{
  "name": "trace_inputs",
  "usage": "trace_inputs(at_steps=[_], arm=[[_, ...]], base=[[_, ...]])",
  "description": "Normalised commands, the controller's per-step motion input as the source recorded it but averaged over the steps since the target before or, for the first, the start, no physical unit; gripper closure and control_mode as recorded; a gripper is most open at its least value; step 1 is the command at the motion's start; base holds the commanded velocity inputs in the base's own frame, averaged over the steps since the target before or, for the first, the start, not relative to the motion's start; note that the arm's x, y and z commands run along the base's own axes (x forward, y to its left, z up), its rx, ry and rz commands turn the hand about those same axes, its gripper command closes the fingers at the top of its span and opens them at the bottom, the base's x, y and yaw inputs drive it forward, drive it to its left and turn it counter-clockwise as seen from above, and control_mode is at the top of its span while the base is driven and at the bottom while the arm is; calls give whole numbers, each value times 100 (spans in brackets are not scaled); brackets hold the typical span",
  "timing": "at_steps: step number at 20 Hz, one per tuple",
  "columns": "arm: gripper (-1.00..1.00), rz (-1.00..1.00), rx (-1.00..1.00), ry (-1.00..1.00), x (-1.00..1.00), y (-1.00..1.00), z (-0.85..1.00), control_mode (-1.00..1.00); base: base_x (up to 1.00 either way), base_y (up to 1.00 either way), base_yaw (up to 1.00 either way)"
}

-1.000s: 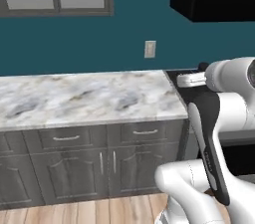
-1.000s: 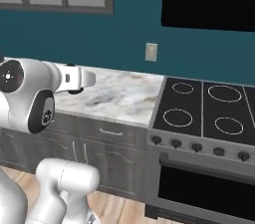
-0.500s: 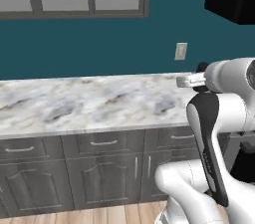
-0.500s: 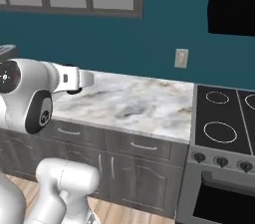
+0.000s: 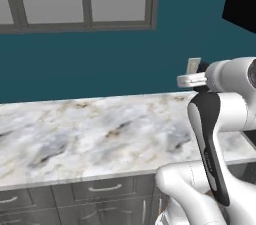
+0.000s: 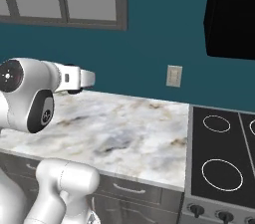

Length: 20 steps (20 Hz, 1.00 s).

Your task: Take 2 condiments from the cabinet and move them on the counter near the stove.Make sure the condiments are lined up with each other, next to each other.

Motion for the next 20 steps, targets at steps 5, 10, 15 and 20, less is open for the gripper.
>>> trace_inputs(at_steps=[5, 10, 15, 20], arm=[[100, 0, 0, 0, 0, 0, 0, 100], [100, 0, 0, 0, 0, 0, 0, 100], [100, 0, 0, 0, 0, 0, 0, 100], [100, 0, 3, 0, 14, -37, -36, -100]], base=[[47, 0, -9], [7, 0, -2], [0, 0, 0], [0, 0, 0]])
